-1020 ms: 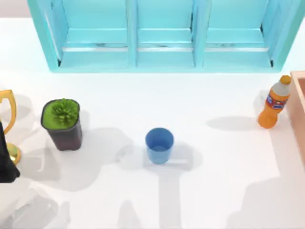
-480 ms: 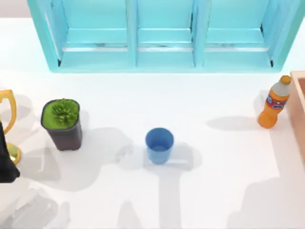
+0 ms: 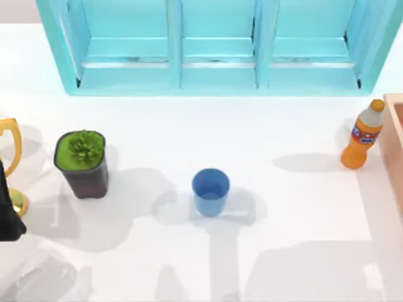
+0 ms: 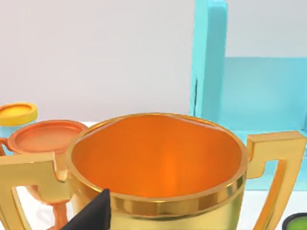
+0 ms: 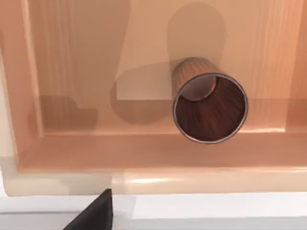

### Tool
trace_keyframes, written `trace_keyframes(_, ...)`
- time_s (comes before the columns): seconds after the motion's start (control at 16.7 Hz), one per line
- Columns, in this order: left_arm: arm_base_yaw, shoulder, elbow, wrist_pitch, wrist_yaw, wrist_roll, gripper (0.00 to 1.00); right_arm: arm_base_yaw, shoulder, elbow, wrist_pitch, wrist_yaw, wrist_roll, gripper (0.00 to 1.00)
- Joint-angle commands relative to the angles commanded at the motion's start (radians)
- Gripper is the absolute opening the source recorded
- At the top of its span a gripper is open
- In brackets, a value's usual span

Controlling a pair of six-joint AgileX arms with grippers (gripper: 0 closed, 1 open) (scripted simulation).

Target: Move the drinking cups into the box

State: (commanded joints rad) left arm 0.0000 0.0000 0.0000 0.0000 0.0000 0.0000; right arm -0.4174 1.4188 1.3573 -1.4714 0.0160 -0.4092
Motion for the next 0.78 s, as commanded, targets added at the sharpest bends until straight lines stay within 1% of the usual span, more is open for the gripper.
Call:
trace_keyframes(0.18,0.000,0.000,0.000,0.000,0.000,0.000,1.00,0.000,-0.001,0.075,-0.073,0.000,0.000,1.00)
trace_keyframes(0.54,0.000,0.000,0.000,0.000,0.000,0.000,1.00,0.015,0.010,0.089,-0.075,0.000,0.012,1.00)
trace_keyframes(0.66,0.000,0.000,0.000,0.000,0.000,0.000,1.00,0.068,0.062,0.136,-0.077,-0.002,0.064,1.00)
trace_keyframes(0.78,0.000,0.000,0.000,0.000,0.000,0.000,1.00,0.162,0.144,0.207,-0.076,-0.004,0.157,1.00)
